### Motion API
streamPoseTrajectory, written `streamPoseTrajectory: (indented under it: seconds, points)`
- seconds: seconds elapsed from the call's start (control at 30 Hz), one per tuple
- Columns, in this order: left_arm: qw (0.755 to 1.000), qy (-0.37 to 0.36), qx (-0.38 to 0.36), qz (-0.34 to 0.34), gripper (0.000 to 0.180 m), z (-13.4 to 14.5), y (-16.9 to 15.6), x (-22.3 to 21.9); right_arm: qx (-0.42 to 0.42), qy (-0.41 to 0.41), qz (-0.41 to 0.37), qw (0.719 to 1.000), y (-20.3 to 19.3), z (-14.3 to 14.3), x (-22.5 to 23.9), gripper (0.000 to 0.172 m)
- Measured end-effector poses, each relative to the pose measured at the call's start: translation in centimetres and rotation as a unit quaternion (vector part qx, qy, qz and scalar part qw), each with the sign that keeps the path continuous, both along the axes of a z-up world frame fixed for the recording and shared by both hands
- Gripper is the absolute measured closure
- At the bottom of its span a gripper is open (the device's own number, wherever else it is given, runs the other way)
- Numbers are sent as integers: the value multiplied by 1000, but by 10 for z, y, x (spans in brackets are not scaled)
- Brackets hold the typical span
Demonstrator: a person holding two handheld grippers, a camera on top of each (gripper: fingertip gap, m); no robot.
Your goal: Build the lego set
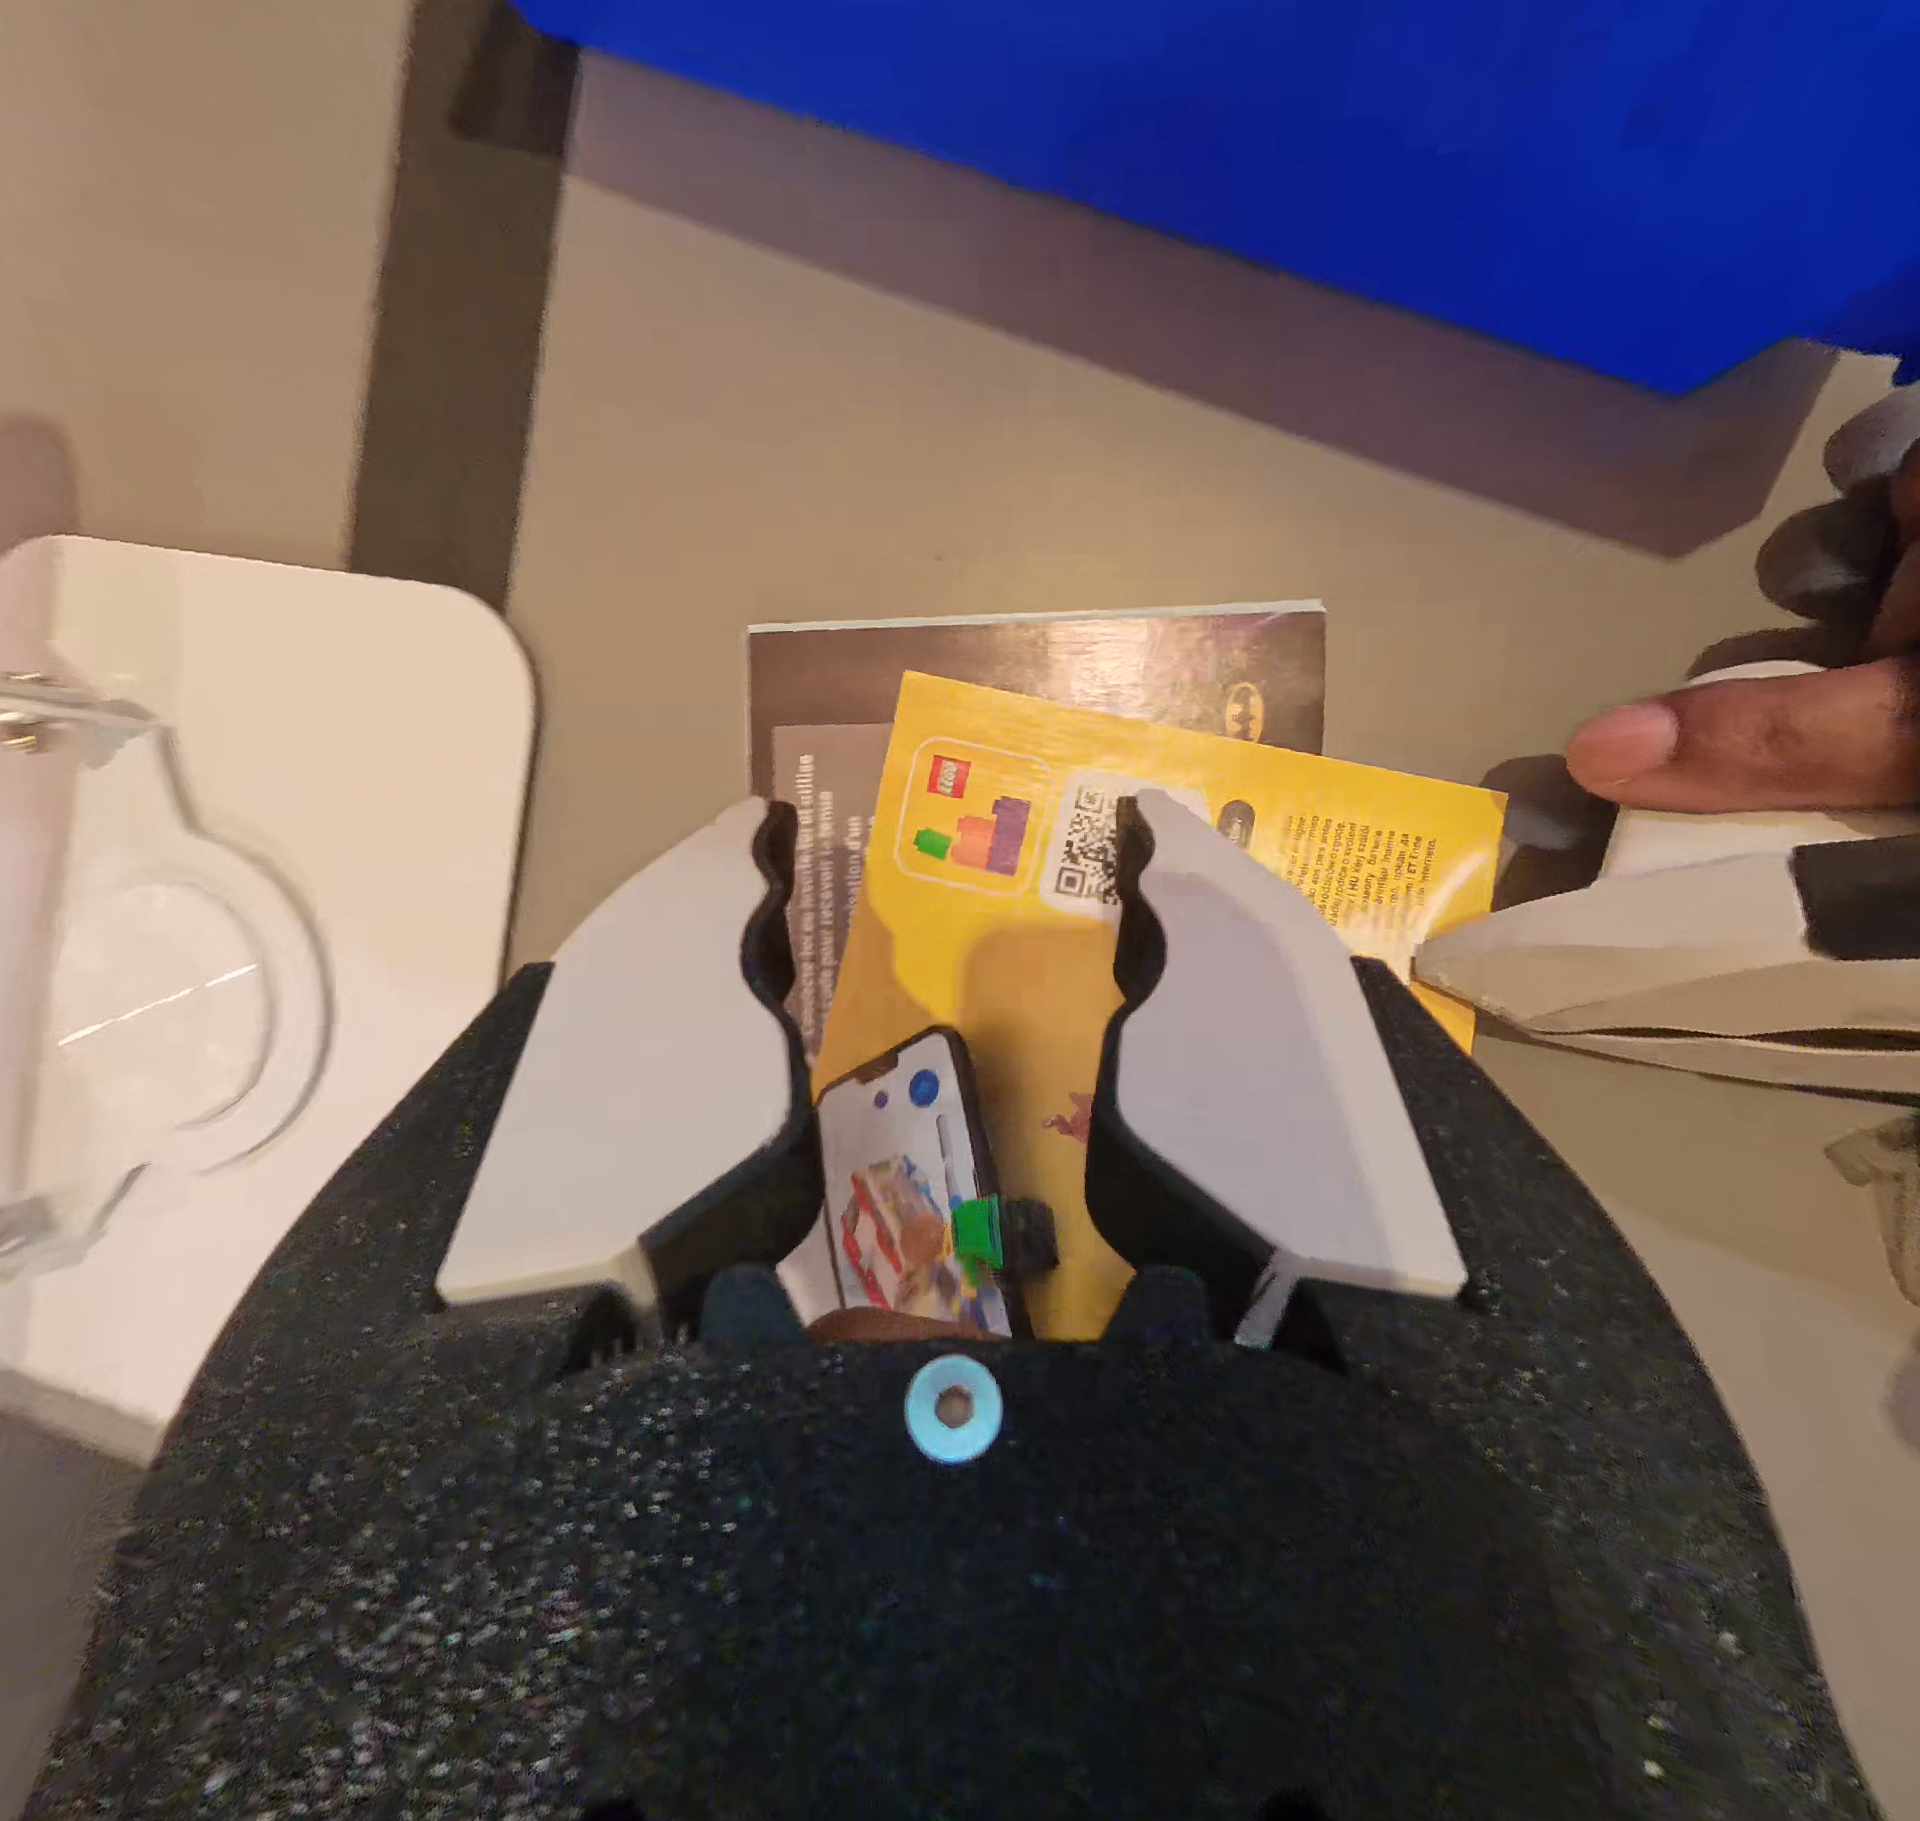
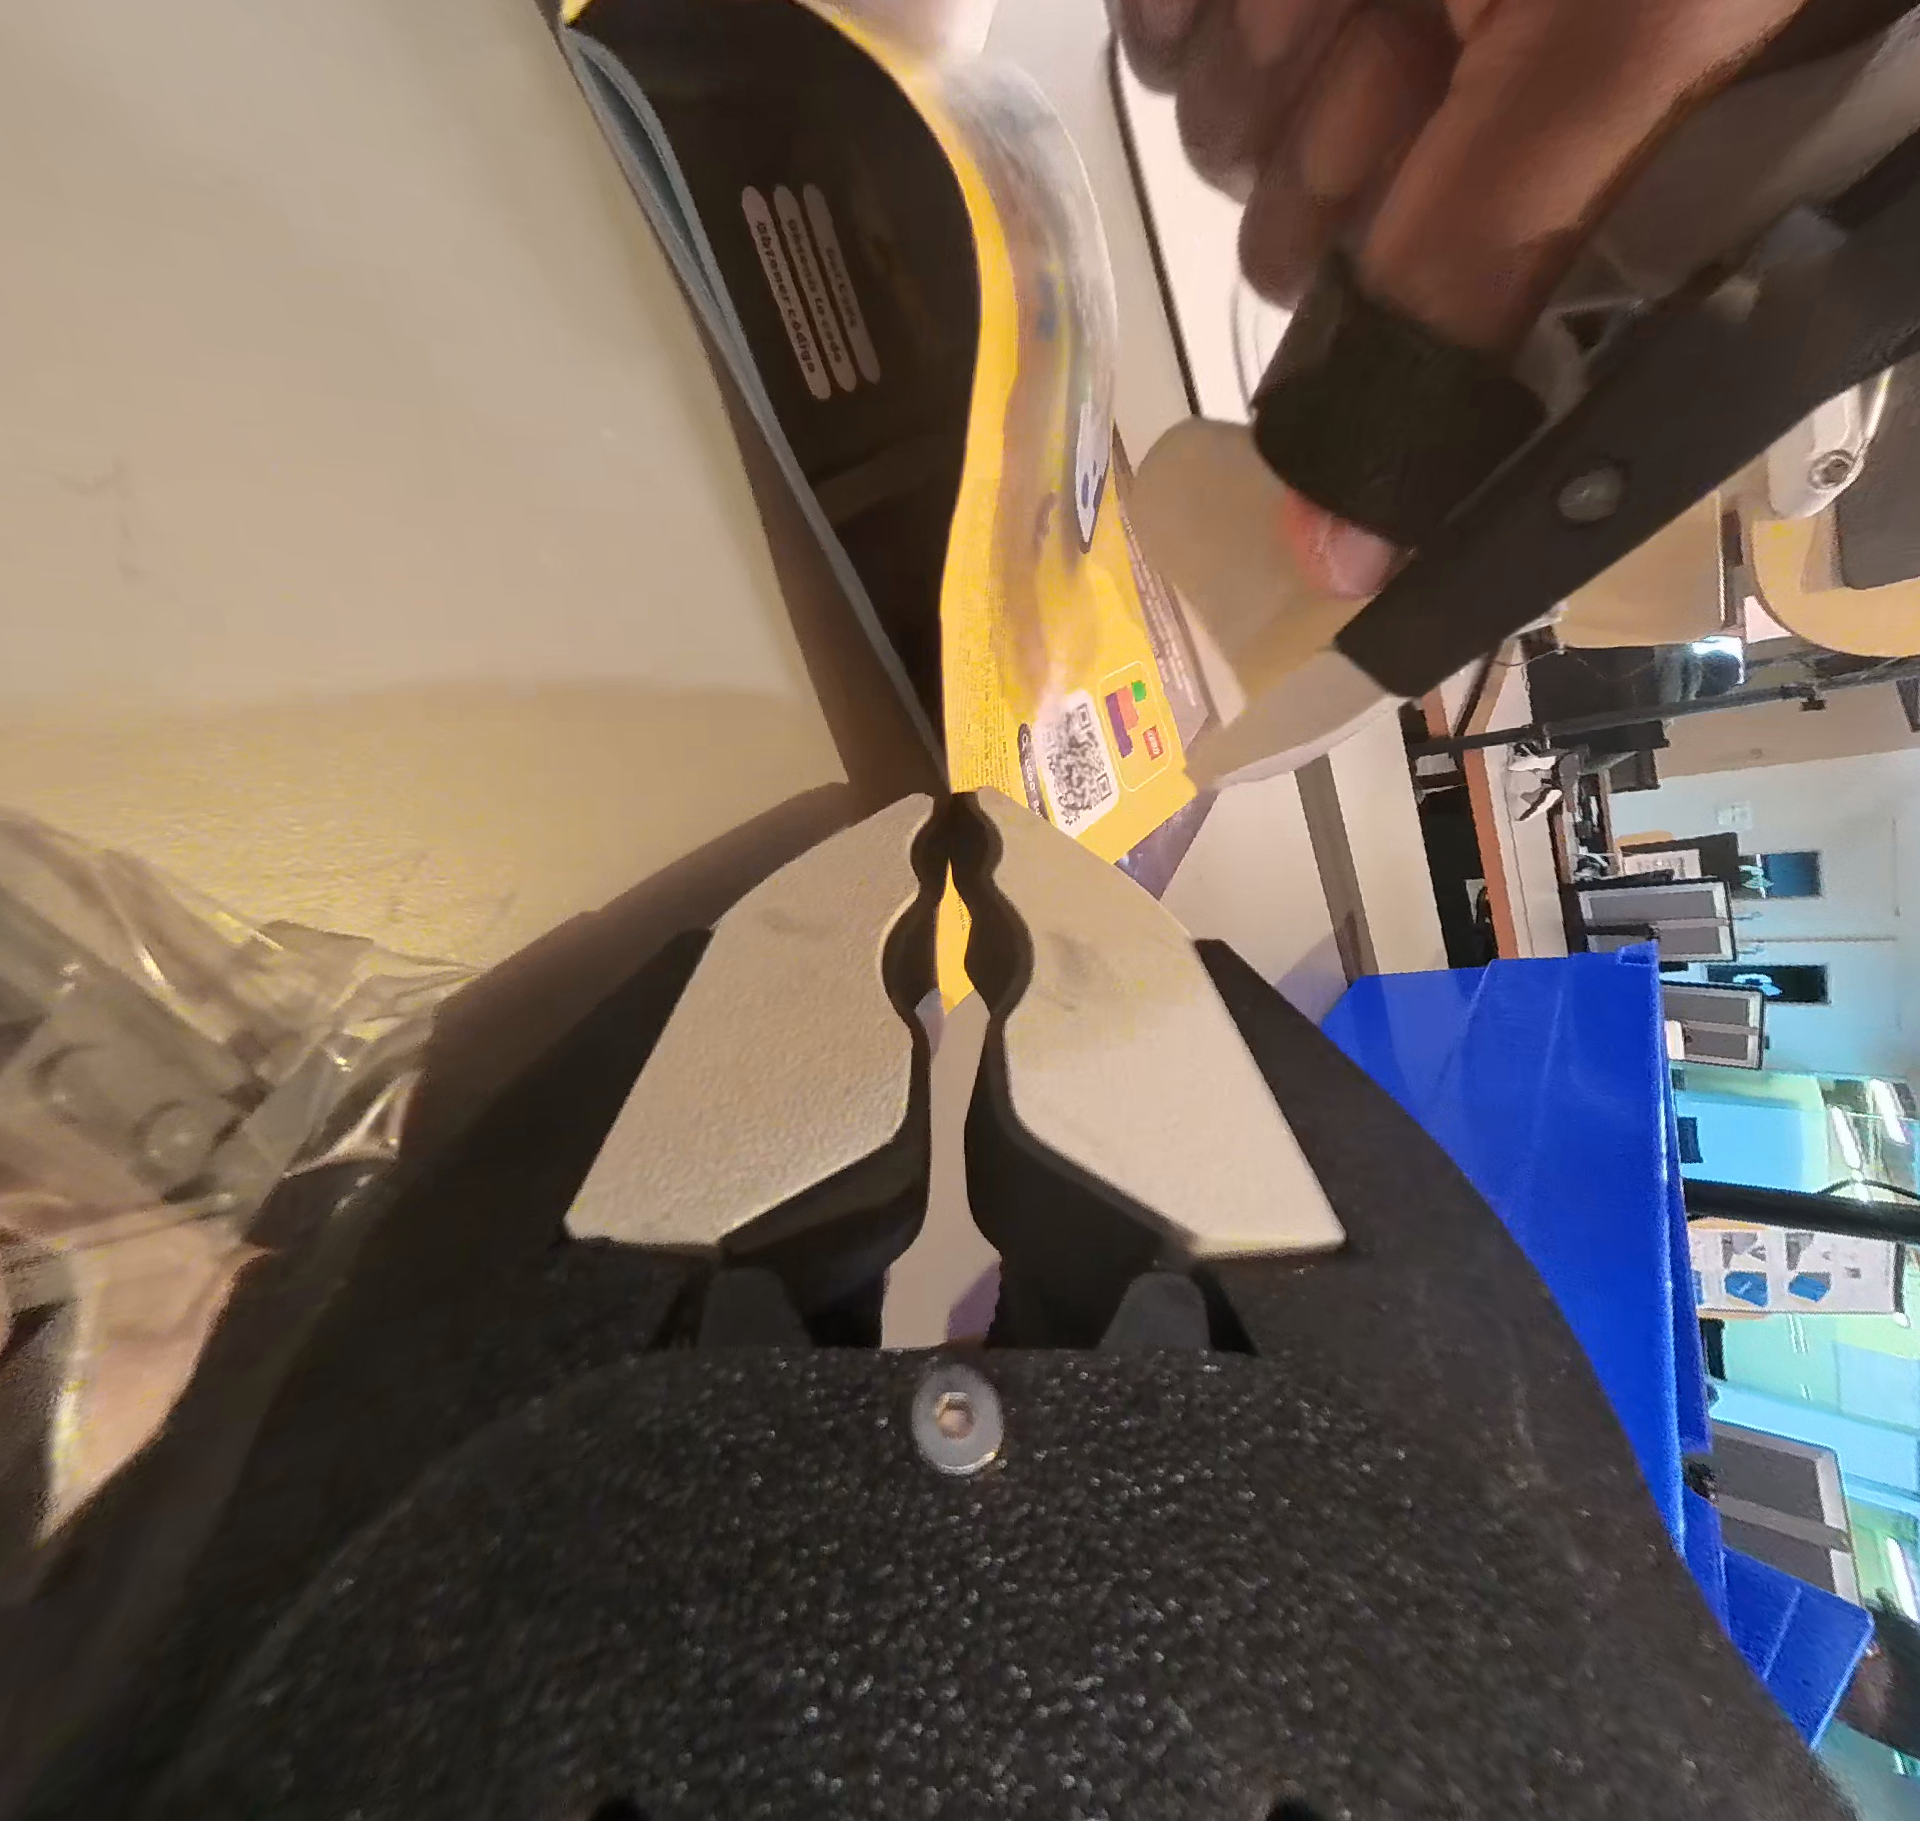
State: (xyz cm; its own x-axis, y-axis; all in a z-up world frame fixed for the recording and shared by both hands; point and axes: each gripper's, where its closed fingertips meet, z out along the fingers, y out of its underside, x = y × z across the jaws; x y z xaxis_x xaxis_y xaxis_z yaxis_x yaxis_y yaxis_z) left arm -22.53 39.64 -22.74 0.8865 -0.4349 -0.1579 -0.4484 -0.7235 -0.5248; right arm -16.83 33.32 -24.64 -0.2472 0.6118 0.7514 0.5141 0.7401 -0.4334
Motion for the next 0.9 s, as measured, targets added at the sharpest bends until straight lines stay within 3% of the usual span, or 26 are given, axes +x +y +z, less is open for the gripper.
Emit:
streamPoseTrajectory:
  seconds: [0.23, 0.43, 0.6, 0.73, 0.9]
  points:
    - [981, 135, 133, 42, 121, 49, -57, 11, -5, 17, 0, 1000, -1, 4, 0, 171]
    - [951, 260, 167, 14, 136, 44, -102, 18, -2, 26, 4, 1000, -6, 8, 0, 171]
    - [931, 278, 236, -24, 151, 35, -111, 43, -4, 38, 3, 999, -5, 11, 1, 171]
    - [908, 341, 241, -41, 157, 26, -109, 42, -3, 41, 8, 999, -6, 12, 2, 171]
    - [900, 352, 253, -50, 162, 25, -104, 41, 0, 41, 12, 999, -6, 11, 3, 171]
